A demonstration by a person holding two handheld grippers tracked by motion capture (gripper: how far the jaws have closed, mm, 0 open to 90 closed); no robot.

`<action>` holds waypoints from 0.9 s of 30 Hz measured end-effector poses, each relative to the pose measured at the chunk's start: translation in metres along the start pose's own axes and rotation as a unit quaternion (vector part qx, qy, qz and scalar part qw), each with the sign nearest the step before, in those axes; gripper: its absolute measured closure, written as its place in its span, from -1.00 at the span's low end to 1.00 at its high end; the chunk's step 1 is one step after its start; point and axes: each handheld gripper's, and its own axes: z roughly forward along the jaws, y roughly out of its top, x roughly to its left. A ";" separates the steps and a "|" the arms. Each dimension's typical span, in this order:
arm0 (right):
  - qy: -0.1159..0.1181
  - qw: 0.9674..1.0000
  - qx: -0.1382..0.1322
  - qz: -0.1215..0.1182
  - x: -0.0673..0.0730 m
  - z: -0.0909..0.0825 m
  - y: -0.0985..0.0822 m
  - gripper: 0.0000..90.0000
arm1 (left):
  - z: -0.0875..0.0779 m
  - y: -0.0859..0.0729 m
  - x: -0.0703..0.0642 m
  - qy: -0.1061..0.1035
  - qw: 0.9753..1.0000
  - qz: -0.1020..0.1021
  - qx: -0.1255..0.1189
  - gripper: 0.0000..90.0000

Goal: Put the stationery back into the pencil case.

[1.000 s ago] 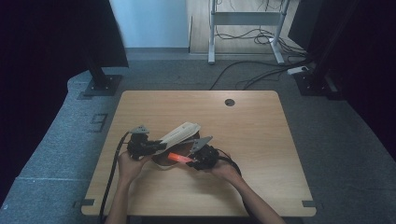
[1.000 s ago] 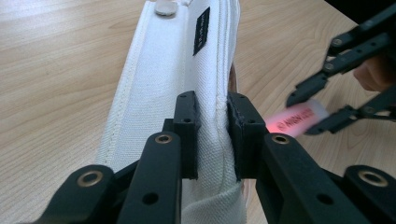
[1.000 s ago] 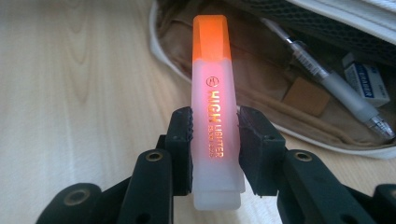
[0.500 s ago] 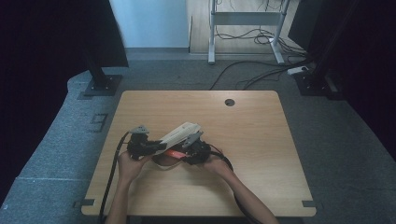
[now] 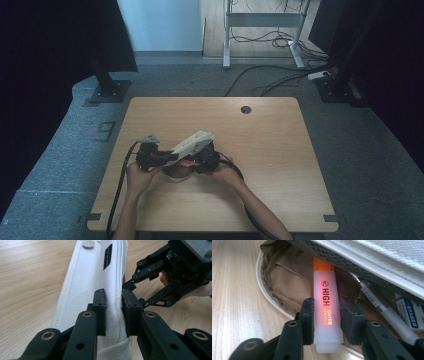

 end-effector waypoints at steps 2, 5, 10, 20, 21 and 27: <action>-0.007 1.000 -0.002 0.001 -0.001 -0.001 -0.001 0.22 | 0.000 0.000 0.000 0.000 1.000 0.000 0.000 0.67; -0.013 1.000 -0.006 0.008 -0.003 -0.006 -0.003 0.11 | 0.000 0.000 0.000 -0.001 1.000 -0.002 -0.002 0.67; -0.021 1.000 -0.008 0.010 -0.002 -0.019 -0.010 0.08 | 0.000 0.000 0.001 -0.002 1.000 -0.001 0.000 0.67; -0.023 0.999 -0.010 0.030 0.009 -0.030 -0.027 0.41 | 0.000 0.000 0.001 -0.003 1.000 -0.002 -0.001 0.67; -0.025 0.999 -0.008 0.031 0.010 -0.030 -0.027 0.43 | 0.000 0.000 0.001 -0.003 1.000 -0.002 0.000 0.67; -0.036 0.999 -0.004 0.040 0.006 -0.023 -0.025 0.60 | 0.000 0.000 0.001 -0.003 1.000 -0.002 0.000 0.66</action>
